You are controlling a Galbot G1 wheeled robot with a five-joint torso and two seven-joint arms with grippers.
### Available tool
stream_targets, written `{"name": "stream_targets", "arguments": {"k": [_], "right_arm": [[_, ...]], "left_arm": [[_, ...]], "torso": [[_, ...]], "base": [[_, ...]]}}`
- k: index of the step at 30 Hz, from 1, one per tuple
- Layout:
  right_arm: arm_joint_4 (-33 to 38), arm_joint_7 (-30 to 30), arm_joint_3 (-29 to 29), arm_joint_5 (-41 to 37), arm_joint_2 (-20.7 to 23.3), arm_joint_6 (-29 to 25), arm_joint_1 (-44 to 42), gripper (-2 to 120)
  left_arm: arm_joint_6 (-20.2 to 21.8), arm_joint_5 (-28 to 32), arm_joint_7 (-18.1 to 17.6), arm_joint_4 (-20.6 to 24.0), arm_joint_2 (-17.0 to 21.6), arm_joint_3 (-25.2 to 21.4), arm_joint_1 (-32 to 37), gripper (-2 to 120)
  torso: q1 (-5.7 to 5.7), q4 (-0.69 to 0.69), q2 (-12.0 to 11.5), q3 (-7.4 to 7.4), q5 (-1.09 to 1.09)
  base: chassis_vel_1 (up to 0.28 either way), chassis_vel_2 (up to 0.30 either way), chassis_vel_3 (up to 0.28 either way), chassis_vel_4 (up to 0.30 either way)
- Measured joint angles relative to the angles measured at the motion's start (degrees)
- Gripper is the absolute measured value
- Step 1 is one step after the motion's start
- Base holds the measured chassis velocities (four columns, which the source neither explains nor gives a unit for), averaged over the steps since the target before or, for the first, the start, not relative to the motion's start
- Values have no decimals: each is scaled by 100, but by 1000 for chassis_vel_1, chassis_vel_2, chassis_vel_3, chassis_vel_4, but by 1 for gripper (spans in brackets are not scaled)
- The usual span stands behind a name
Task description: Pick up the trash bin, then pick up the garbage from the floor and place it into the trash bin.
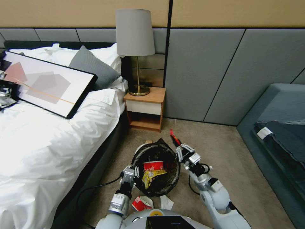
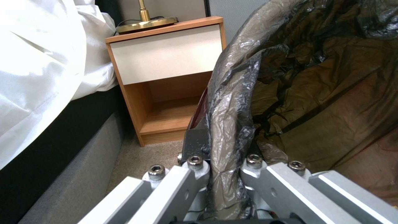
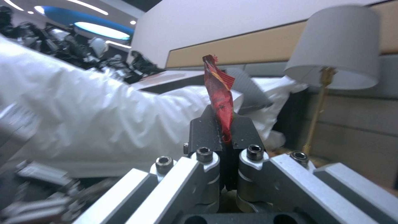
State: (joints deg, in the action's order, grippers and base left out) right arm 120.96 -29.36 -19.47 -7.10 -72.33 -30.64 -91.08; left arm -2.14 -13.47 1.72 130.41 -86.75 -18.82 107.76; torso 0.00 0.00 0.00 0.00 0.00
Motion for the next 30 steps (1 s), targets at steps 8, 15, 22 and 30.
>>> {"name": "stream_targets", "arguments": {"k": [8, 15, 22, 30], "right_arm": [[-821, -31, 422, 353, -89, -236, -38, 0], [-1279, 86, 443, 361, -163, -213, 207, 0], [-1461, 219, 415, 362, -192, -101, 366, 0], [-1465, 404, 367, 396, -202, -49, 398, 39]], "left_arm": [[4, -4, 10, -6, -10, 5, 0, 1], [4, -14, 11, 12, -10, 6, 10, 1], [0, -36, 13, 19, -18, 41, 17, 1], [-11, -59, 13, 7, -28, 74, 20, 1]], "torso": [[0, 0, 0, 0, 0], [0, 0, 0, 0, 0], [0, 1, 0, 0, 0], [0, 0, 0, 0, 0]], "base": [[0, 0, 0, 0], [0, 0, 0, 0], [0, 0, 0, 0], [0, 0, 0, 0]]}}
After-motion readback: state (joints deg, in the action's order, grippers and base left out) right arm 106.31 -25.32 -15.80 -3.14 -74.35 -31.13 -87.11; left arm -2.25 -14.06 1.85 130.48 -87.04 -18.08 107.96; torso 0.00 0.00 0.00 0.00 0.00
